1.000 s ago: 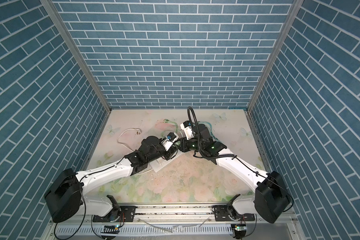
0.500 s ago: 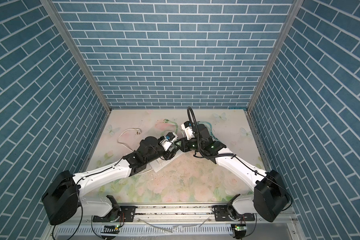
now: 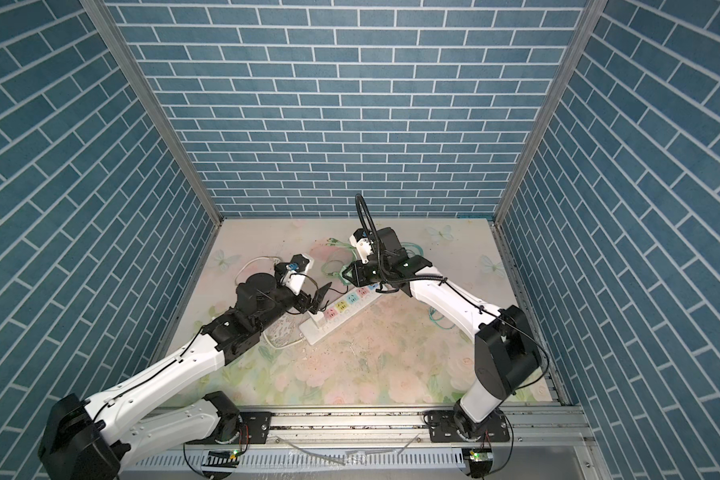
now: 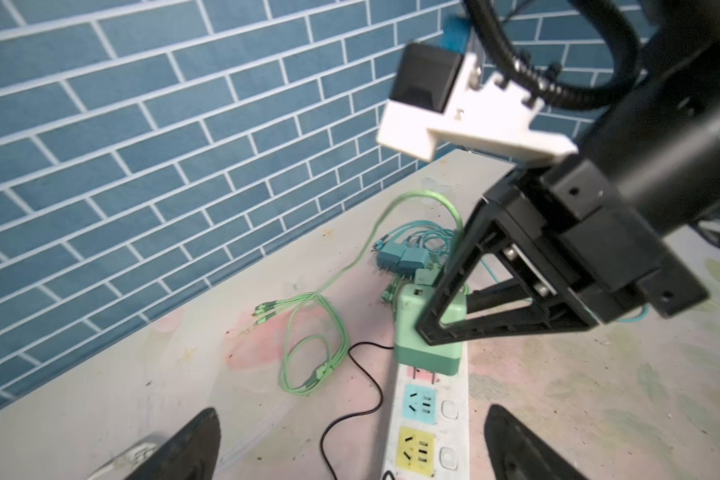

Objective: Insert the plug
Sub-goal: 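Open the left gripper and withdraw it while the right gripper holds the charger, then carry the green charger toward the power strip with the right gripper while the left withdraws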

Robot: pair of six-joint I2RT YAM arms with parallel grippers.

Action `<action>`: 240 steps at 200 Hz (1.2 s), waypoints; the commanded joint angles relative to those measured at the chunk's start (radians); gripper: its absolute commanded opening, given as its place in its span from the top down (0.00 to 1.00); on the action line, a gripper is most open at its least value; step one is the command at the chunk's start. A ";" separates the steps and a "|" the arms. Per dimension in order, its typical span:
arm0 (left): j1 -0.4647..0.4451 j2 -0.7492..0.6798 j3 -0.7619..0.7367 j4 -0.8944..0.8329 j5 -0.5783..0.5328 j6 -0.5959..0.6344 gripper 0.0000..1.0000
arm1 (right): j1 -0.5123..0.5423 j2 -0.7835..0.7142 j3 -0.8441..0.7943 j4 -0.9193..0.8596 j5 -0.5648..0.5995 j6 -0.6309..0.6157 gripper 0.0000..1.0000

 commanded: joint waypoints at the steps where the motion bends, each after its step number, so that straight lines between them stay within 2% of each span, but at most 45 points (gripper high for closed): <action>1: 0.010 -0.037 -0.040 -0.085 -0.058 -0.038 0.00 | -0.002 0.027 0.050 -0.015 -0.051 -0.051 1.00; 45: 0.019 -0.040 -0.057 -0.102 -0.176 -0.094 0.00 | -0.001 0.054 -0.012 0.011 -0.138 -0.109 1.00; 72: 0.019 -0.039 -0.072 -0.078 -0.251 -0.143 0.00 | 0.011 0.087 -0.004 -0.032 -0.110 -0.151 1.00; 128: 0.022 -0.064 -0.077 -0.078 -0.372 -0.205 0.00 | 0.038 0.143 -0.046 0.029 -0.143 -0.142 1.00; 168: 0.022 -0.073 -0.099 -0.086 -0.340 -0.239 0.00 | 0.048 0.183 0.004 -0.059 -0.138 -0.241 1.00; 193: 0.022 -0.034 -0.048 -0.215 -0.267 -0.283 0.00 | 0.051 0.187 0.023 -0.112 -0.120 -0.327 1.00; 211: 0.021 -0.004 -0.013 -0.369 -0.250 -0.389 0.00 | 0.053 0.181 0.021 -0.132 -0.111 -0.366 1.00; 223: 0.022 0.007 0.015 -0.474 -0.234 -0.505 0.01 | 0.052 0.180 0.028 -0.157 -0.089 -0.374 1.00; 240: 0.017 0.013 0.017 -0.587 -0.194 -0.649 0.06 | 0.049 0.184 0.049 -0.202 -0.054 -0.383 1.00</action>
